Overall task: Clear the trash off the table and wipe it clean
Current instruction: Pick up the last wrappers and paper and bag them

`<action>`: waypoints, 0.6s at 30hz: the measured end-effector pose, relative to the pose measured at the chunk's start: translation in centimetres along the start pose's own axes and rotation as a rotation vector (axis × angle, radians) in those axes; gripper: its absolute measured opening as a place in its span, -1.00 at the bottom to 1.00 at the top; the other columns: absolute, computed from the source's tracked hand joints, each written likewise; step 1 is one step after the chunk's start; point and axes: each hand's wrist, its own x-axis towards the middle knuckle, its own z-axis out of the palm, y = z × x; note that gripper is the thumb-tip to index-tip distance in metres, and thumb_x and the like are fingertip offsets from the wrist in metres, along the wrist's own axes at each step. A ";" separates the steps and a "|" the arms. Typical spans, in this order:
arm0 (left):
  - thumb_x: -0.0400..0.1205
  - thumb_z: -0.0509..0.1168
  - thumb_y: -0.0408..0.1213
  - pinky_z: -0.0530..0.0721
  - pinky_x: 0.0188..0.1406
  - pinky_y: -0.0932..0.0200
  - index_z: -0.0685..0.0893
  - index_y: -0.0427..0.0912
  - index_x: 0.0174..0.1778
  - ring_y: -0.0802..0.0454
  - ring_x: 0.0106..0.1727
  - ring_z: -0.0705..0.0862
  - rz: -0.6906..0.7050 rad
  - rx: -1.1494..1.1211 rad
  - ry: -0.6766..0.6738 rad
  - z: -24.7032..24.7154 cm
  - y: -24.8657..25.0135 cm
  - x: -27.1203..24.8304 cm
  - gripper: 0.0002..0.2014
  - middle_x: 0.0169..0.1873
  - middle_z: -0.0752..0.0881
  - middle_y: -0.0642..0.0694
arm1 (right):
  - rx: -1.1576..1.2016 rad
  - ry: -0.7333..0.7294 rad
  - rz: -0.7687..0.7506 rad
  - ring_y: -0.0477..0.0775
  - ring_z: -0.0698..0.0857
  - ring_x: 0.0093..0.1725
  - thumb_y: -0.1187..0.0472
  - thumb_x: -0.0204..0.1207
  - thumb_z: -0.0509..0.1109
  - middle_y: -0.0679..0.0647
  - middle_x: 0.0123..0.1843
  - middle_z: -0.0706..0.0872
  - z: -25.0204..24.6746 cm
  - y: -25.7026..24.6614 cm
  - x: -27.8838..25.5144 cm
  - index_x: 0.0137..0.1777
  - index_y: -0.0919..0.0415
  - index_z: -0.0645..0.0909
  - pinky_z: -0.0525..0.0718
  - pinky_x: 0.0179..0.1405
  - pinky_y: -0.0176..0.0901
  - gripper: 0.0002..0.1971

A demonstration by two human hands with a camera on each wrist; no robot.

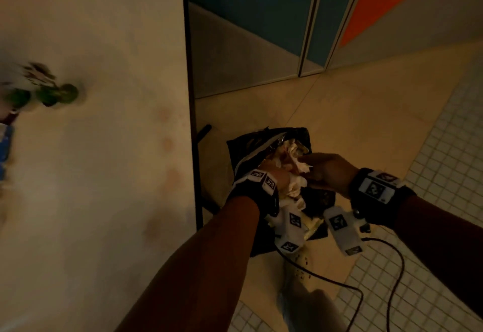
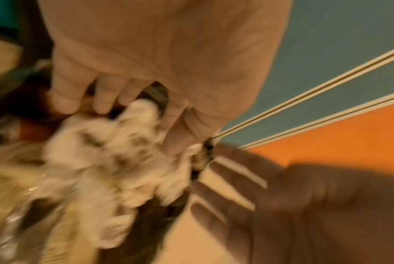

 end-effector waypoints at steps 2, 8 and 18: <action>0.72 0.14 -0.10 0.46 0.43 -0.01 0.17 -0.27 0.62 -0.27 0.51 0.32 0.044 -0.023 -0.001 -1.8 0.0 -2.6 -0.41 0.61 0.17 -0.18 | -0.020 0.014 -0.023 0.73 0.42 0.32 0.58 0.60 0.13 0.58 0.51 0.32 -1.0 -0.8 -2.2 0.24 0.41 0.61 0.62 0.16 0.23 -0.68; 0.58 0.28 -0.33 0.57 0.13 0.10 0.47 -0.13 0.40 -0.09 0.26 0.58 0.283 -0.453 0.241 -8.6 -0.2 -12.6 -0.57 0.31 0.57 -0.11 | -0.114 0.025 -0.191 0.50 0.52 0.39 0.58 0.56 0.24 0.39 0.45 0.54 -1.2 -4.5 -9.5 0.17 0.33 0.61 0.58 0.34 0.22 -0.73; 0.45 0.38 -0.53 0.75 -0.08 -0.07 0.71 -0.15 -0.07 -0.18 -0.07 0.78 0.516 -0.686 0.506 -18.6 -17.1 -28.9 -0.77 -0.04 0.78 -0.15 | -0.420 -0.191 -0.586 0.19 0.72 0.18 -0.58 -0.11 0.47 0.08 0.19 0.74 12.6 -10.0 -17.6 0.04 -0.21 0.67 0.66 0.20 0.19 -0.27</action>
